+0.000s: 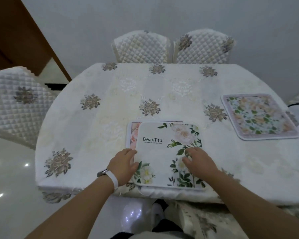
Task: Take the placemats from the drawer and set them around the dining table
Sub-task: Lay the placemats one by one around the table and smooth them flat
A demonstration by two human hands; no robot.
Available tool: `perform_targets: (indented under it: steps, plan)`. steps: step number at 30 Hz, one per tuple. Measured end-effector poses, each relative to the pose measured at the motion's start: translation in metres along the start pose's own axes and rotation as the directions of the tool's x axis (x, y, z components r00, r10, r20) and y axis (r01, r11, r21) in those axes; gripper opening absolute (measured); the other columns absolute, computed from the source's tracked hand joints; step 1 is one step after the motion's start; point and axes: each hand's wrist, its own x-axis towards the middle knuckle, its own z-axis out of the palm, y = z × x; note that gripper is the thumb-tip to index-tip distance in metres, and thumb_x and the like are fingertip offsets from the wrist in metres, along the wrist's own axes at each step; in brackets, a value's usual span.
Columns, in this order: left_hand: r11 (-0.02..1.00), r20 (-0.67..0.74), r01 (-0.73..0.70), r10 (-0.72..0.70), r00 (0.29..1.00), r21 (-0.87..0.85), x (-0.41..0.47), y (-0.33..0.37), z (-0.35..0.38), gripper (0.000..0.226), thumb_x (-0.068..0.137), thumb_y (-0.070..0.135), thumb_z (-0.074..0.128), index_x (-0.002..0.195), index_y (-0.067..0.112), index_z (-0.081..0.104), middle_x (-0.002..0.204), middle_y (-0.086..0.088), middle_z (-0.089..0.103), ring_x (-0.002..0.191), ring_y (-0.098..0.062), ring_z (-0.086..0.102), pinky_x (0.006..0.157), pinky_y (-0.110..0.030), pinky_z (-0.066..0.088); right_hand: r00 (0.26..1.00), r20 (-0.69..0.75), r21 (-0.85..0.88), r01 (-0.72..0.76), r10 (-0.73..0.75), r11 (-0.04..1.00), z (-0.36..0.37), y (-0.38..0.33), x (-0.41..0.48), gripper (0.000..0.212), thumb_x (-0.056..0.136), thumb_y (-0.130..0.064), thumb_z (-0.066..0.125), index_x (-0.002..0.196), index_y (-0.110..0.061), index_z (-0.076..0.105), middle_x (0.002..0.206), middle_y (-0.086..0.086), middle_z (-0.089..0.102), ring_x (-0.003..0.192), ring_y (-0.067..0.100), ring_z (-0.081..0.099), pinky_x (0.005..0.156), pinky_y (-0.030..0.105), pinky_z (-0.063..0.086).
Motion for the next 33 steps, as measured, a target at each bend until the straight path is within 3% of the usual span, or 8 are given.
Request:
perform_targets:
  steps: [7, 11, 15, 19, 22, 25, 28, 33]
  plan:
    - [0.971, 0.158, 0.139, -0.109, 0.981, -0.196, 0.040, 0.013, 0.005, 0.051, 0.095, 0.032, 0.055, 0.142, 0.017, 0.042, 0.142, -0.005, 0.044, 0.128, -0.022, 0.044, 0.106, -0.030, 0.034, 0.975, -0.040, 0.172, -0.209, 0.219, 0.963, 0.004, 0.025, 0.019, 0.047, 0.091, -0.037, 0.051, 0.132, -0.014, 0.054, 0.139, 0.006, 0.048, 0.124, 0.026, 0.046, 0.103, 0.040, 0.041]
    - [0.889, 0.198, 0.314, -0.260, 0.945, -0.334, 0.059, 0.007, 0.014, 0.049, 0.093, 0.028, 0.056, 0.139, 0.014, 0.044, 0.121, -0.004, 0.054, 0.102, -0.018, 0.054, 0.089, -0.031, 0.045, 0.938, -0.018, 0.291, -0.326, 0.345, 0.900, 0.007, 0.027, 0.020, 0.049, 0.095, -0.028, 0.053, 0.140, -0.010, 0.045, 0.142, 0.012, 0.042, 0.128, 0.031, 0.043, 0.102, 0.039, 0.038]
    - [0.796, 0.198, 0.411, -0.360, 0.912, -0.445, 0.066, 0.010, 0.018, 0.037, 0.094, 0.019, 0.055, 0.130, 0.012, 0.049, 0.109, 0.000, 0.058, 0.084, -0.011, 0.055, 0.066, -0.022, 0.042, 0.888, 0.074, 0.506, -0.425, 0.453, 0.751, 0.013, 0.029, 0.019, 0.065, 0.091, -0.029, 0.057, 0.148, -0.012, 0.032, 0.139, 0.016, 0.048, 0.109, 0.029, 0.056, 0.089, 0.039, 0.049]
    - [0.720, 0.265, 0.459, -0.375, 0.888, -0.521, 0.076, 0.014, 0.021, 0.052, 0.092, 0.024, 0.057, 0.139, 0.016, 0.037, 0.122, -0.003, 0.055, 0.096, -0.021, 0.057, 0.080, -0.029, 0.045, 0.853, 0.081, 0.596, -0.456, 0.515, 0.661, 0.009, 0.026, 0.020, 0.064, 0.093, -0.026, 0.057, 0.149, -0.011, 0.031, 0.103, 0.004, 0.059, 0.078, 0.016, 0.057, 0.070, 0.034, 0.048]
    - [0.670, 0.286, 0.487, -0.395, 0.873, -0.560, 0.079, 0.013, 0.023, 0.054, 0.087, 0.024, 0.060, 0.135, 0.020, 0.036, 0.119, 0.001, 0.059, 0.095, -0.022, 0.062, 0.084, -0.036, 0.052, 0.838, 0.056, 0.611, -0.459, 0.543, 0.645, 0.008, 0.025, 0.021, 0.053, 0.091, -0.025, 0.058, 0.140, -0.012, 0.044, 0.092, 0.000, 0.059, 0.076, 0.015, 0.059, 0.067, 0.033, 0.047]
    - [0.647, 0.328, 0.509, -0.389, 0.861, -0.568, 0.081, 0.009, 0.027, 0.050, 0.080, 0.023, 0.061, 0.128, 0.022, 0.045, 0.114, 0.000, 0.065, 0.093, -0.021, 0.065, 0.083, -0.039, 0.056, 0.832, 0.057, 0.644, -0.453, 0.552, 0.616, 0.007, 0.026, 0.020, 0.029, 0.090, -0.018, 0.057, 0.116, -0.006, 0.061, 0.091, 0.008, 0.065, 0.079, 0.022, 0.062, 0.065, 0.032, 0.048]
    - [0.665, 0.356, 0.510, -0.366, 0.860, -0.546, 0.081, 0.006, 0.028, 0.047, 0.075, 0.022, 0.059, 0.122, 0.022, 0.054, 0.109, 0.000, 0.069, 0.091, -0.020, 0.066, 0.082, -0.039, 0.056, 0.839, 0.071, 0.672, -0.440, 0.540, 0.596, 0.007, 0.026, 0.021, 0.019, 0.088, -0.013, 0.057, 0.104, -0.006, 0.062, 0.097, 0.015, 0.066, 0.078, 0.025, 0.061, 0.063, 0.030, 0.046]
    - [0.647, 0.307, 0.483, -0.374, 0.875, -0.590, 0.072, 0.012, 0.015, 0.026, 0.086, 0.007, 0.057, 0.109, 0.018, 0.060, 0.096, 0.003, 0.067, 0.082, -0.012, 0.063, 0.060, -0.020, 0.047, 0.862, 0.034, 0.665, -0.398, 0.506, 0.632, 0.004, 0.011, 0.030, 0.013, 0.086, -0.007, 0.054, 0.098, -0.009, 0.057, 0.090, 0.012, 0.063, 0.071, 0.021, 0.055, 0.059, 0.029, 0.042]
